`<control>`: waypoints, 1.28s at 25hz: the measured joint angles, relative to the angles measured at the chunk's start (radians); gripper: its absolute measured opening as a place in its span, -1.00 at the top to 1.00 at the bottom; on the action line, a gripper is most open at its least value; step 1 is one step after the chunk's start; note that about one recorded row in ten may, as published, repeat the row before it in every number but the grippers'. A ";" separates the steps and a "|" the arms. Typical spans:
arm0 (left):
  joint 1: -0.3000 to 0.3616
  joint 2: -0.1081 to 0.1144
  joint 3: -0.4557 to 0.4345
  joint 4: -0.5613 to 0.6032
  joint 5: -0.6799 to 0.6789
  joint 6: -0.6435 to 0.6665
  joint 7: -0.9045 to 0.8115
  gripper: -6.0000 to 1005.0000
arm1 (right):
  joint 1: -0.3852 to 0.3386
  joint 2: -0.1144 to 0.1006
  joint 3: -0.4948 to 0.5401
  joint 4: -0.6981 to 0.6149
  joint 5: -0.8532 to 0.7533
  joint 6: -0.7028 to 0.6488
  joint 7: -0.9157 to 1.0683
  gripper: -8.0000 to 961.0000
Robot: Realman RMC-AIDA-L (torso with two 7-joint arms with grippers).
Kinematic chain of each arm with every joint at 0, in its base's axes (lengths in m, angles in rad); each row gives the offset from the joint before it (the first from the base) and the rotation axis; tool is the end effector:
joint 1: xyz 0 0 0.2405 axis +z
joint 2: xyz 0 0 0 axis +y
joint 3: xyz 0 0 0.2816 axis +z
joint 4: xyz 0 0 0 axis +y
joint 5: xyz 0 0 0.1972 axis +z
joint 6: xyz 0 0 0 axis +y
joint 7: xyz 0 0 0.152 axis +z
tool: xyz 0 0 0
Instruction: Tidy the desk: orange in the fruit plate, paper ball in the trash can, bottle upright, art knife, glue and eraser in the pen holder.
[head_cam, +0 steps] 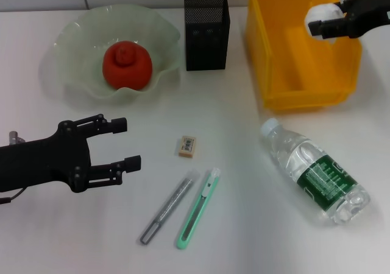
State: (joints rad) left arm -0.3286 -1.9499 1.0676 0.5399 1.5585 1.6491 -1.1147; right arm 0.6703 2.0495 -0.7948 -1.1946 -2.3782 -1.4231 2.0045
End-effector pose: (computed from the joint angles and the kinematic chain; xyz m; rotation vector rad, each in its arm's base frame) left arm -0.3054 0.2710 -0.0021 -2.7450 -0.4429 -0.8720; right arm 0.2189 0.4161 0.0634 -2.4909 0.6629 0.1253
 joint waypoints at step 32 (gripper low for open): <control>0.000 0.003 0.003 0.000 0.000 0.013 0.000 -0.43 | -0.087 -0.075 0.006 0.033 0.326 -0.366 0.118 -0.72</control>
State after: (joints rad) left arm -0.3288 -1.9465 1.0711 0.5400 1.5585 1.6620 -1.1152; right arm 0.5836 1.9746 -0.7893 -1.1620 -2.0526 -1.7893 2.1224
